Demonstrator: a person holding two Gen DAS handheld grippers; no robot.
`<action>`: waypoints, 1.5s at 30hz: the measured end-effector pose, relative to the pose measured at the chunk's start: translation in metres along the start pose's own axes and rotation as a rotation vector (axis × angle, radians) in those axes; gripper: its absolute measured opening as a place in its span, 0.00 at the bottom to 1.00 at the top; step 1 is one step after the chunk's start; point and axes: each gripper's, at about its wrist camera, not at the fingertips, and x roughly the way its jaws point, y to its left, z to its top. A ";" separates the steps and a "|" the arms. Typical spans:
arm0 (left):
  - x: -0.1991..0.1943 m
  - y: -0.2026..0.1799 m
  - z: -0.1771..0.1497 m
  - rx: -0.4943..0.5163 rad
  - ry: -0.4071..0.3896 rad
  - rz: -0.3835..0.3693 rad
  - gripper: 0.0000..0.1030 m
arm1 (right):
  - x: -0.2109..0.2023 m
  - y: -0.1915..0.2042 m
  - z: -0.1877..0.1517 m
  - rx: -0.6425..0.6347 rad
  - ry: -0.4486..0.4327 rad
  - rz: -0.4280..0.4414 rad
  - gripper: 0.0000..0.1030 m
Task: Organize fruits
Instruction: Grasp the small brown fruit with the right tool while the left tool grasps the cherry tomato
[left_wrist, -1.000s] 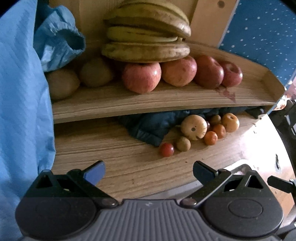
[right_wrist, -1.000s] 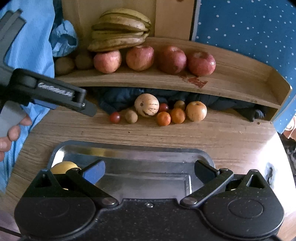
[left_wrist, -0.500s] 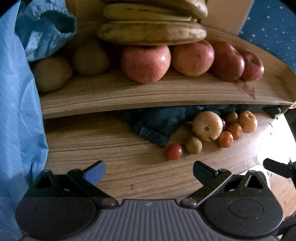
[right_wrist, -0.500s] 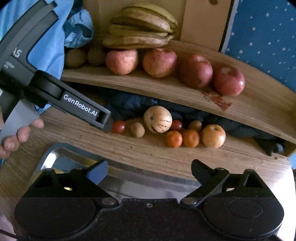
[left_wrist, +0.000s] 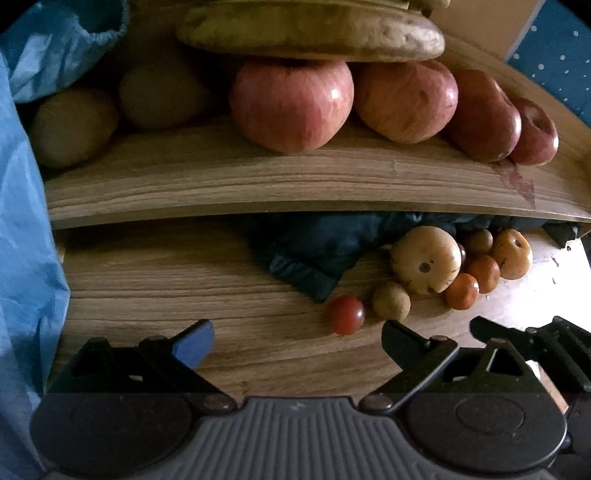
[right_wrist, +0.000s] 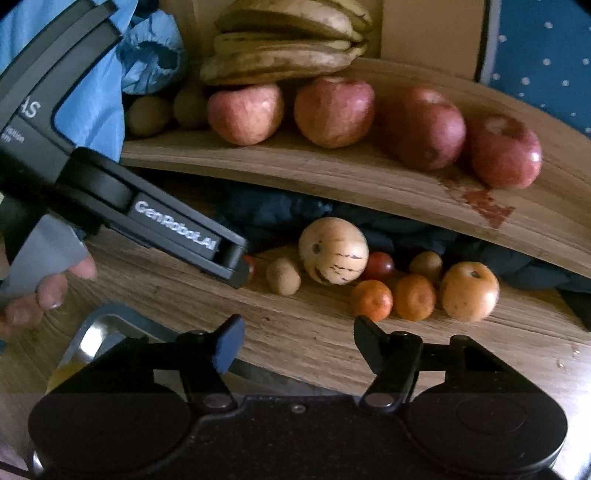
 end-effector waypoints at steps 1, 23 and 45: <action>0.001 0.000 0.001 -0.002 0.003 -0.005 0.93 | 0.002 0.000 0.001 -0.005 0.003 0.004 0.61; 0.015 0.006 0.019 -0.006 0.024 -0.111 0.46 | 0.029 0.010 0.017 -0.034 -0.010 0.012 0.43; 0.007 0.015 0.012 -0.012 0.007 -0.125 0.24 | 0.050 0.002 0.031 0.060 -0.005 0.052 0.26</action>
